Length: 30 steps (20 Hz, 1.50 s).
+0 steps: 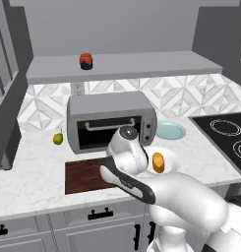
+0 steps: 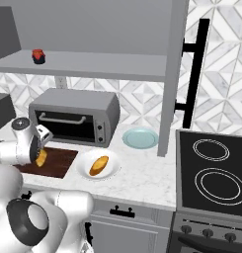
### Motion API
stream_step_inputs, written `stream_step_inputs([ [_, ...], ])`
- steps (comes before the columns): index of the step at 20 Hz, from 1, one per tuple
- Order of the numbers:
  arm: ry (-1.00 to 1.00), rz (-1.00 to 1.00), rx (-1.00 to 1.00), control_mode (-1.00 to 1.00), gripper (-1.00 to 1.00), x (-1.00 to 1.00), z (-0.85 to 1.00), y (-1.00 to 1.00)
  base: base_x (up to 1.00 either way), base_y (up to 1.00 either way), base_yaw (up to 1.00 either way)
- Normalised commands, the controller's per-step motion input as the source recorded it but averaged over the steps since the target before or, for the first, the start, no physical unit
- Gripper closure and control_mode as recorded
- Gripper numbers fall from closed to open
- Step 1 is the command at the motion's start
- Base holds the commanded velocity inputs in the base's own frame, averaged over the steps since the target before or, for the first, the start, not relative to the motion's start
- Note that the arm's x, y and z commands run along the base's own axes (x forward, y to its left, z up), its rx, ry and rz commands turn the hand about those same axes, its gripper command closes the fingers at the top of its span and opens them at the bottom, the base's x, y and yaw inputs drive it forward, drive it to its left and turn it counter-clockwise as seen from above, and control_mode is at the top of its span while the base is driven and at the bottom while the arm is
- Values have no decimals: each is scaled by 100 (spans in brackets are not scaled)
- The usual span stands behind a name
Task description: From the different types of pastries on the counter, select a croissant and place it on the cutting board. Then retrieve a jar of jam from the cabinet and place it alongside the croissant on the cutting board.
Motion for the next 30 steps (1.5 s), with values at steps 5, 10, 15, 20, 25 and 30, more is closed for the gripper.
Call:
stream_step_inputs([
  [5,2,0,12,-100,100,46,-14,-11,0,0,0],
  [10,0,0,1,-100,100,16,-12,0,0,0,0],
  [15,0,0,0,-100,100,1,-8,0,0,0,0],
  [20,0,0,0,-100,-100,0,0,3,0,0,0],
  [25,0,0,0,-100,-100,0,33,0,0,0,0],
  [30,0,0,0,-100,-100,0,72,10,0,0,0],
])
